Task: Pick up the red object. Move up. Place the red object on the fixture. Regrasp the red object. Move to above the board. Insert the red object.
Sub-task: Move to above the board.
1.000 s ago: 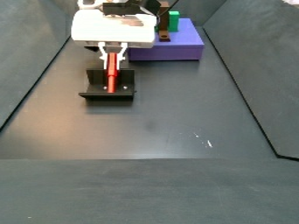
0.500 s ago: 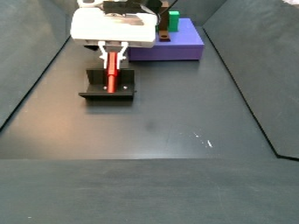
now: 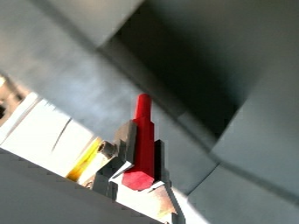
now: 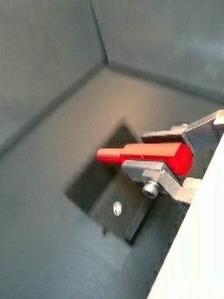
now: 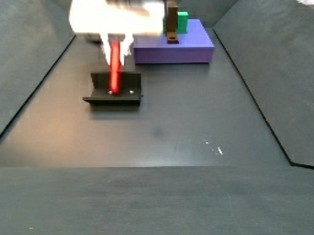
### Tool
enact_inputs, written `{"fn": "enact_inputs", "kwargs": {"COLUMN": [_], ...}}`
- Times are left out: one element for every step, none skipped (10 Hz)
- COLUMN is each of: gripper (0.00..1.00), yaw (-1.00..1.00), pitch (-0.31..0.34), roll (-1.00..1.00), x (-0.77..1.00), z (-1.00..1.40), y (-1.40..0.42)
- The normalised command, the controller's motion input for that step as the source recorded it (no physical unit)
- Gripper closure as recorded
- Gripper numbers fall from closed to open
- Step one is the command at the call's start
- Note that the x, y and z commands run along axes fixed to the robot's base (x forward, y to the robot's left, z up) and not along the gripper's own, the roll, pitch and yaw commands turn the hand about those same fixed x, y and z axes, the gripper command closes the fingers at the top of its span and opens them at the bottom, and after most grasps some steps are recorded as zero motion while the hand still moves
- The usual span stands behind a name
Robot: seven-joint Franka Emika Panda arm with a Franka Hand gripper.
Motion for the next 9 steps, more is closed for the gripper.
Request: {"fn": "enact_inputs", "kwargs": {"gripper": [1.00, 1.00, 1.00, 1.00, 1.00, 1.00, 1.00, 1.00, 1.00], "yaw": [0.01, 0.00, 0.01, 0.01, 0.01, 0.01, 0.02, -0.05, -0.05], "pitch": [-0.003, 0.012, 0.032, 0.032, 0.042, 0.049, 0.060, 0.128, 0.123], "roll": [-0.06, 0.00, 0.01, 0.01, -0.01, -0.01, 0.01, -1.00, -1.00], "x": [0.00, 0.02, 0.02, 0.02, 0.03, 0.02, 0.03, -0.86, -0.87], "z": [1.40, 1.40, 1.40, 1.40, 1.40, 0.73, 0.27, 0.25, 0.26], "y": [0.02, 0.02, 0.01, 0.00, 0.00, -0.01, -0.02, -1.40, -1.40]}}
